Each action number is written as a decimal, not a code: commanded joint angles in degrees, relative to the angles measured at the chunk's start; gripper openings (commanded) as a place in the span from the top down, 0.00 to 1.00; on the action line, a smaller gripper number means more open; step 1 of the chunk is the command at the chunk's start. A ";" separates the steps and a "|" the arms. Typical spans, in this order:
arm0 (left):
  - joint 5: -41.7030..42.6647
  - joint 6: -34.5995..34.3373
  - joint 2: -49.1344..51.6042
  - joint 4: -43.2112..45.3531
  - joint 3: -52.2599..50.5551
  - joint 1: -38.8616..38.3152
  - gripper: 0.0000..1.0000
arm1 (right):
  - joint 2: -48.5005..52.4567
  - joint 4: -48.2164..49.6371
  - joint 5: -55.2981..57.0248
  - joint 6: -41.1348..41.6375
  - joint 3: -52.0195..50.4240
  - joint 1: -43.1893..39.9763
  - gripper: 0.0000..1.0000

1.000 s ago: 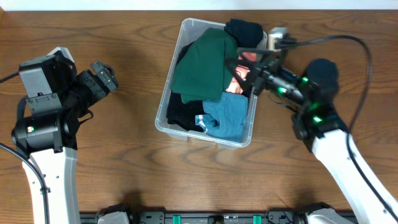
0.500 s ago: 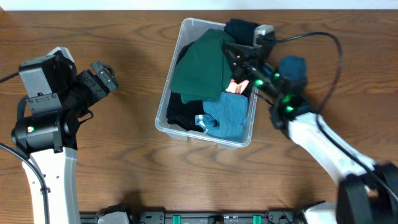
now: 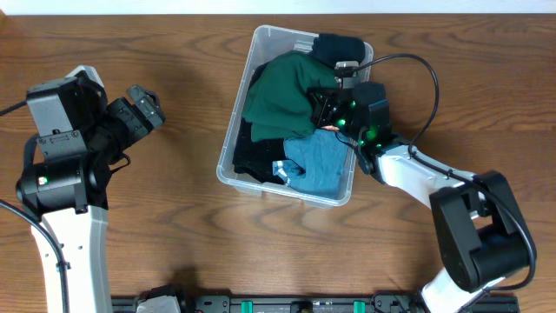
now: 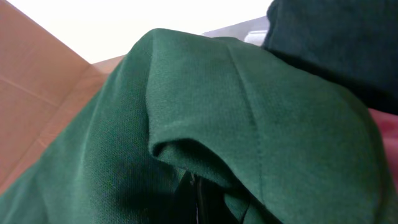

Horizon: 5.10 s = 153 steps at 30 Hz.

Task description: Pack container

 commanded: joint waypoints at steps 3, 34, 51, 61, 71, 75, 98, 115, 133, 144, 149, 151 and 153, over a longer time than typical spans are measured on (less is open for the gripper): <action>-0.74 0.33 0.17 0.02 0.72 0.28 0.02 | -9.62 -1.09 -1.46 -4.13 0.52 -0.81 0.98; -0.74 0.33 0.17 0.02 0.72 0.28 0.02 | -47.01 -26.93 2.97 -24.13 0.50 -20.09 0.01; -0.74 0.35 0.17 0.02 0.72 0.28 0.02 | -60.63 -52.33 15.56 -29.38 -1.70 -29.92 0.01; -0.74 0.33 0.17 0.02 0.72 0.28 0.02 | -80.98 -56.54 19.74 -28.63 -18.80 -29.94 0.01; -0.72 0.33 0.17 0.02 0.72 0.28 0.02 | -95.69 -55.39 19.71 -22.75 -36.46 -29.92 0.01; -0.74 0.33 0.17 0.02 0.72 0.28 0.02 | -100.41 -53.96 19.71 -22.18 -40.87 -29.90 0.01; -0.74 0.35 0.22 0.02 0.72 0.28 0.02 | -103.25 -51.36 18.99 -22.21 -45.97 -28.39 0.01; -0.74 0.35 0.22 0.02 0.72 0.22 0.02 | -103.25 -51.36 18.99 -22.21 -45.97 -28.39 0.01; 7.32 19.78 -9.79 5.66 -6.40 0.17 0.02 | -103.25 -51.36 18.99 -22.21 -45.97 -28.39 0.01; 8.33 33.86 -32.33 8.90 -25.53 0.17 0.02 | -103.25 -51.36 18.99 -22.21 -45.97 -28.39 0.01; 8.35 32.37 -41.97 10.01 -35.08 0.22 0.02 | -103.25 -51.36 18.99 -22.23 -45.97 -28.39 0.01; 8.35 30.73 -45.68 10.73 -39.17 0.22 0.02 | -103.25 -51.34 18.99 -22.21 -45.97 -28.39 0.01; 8.41 28.59 -48.35 10.80 -42.25 -0.04 0.02 | -103.25 -51.36 18.99 -22.21 -45.97 -28.39 0.01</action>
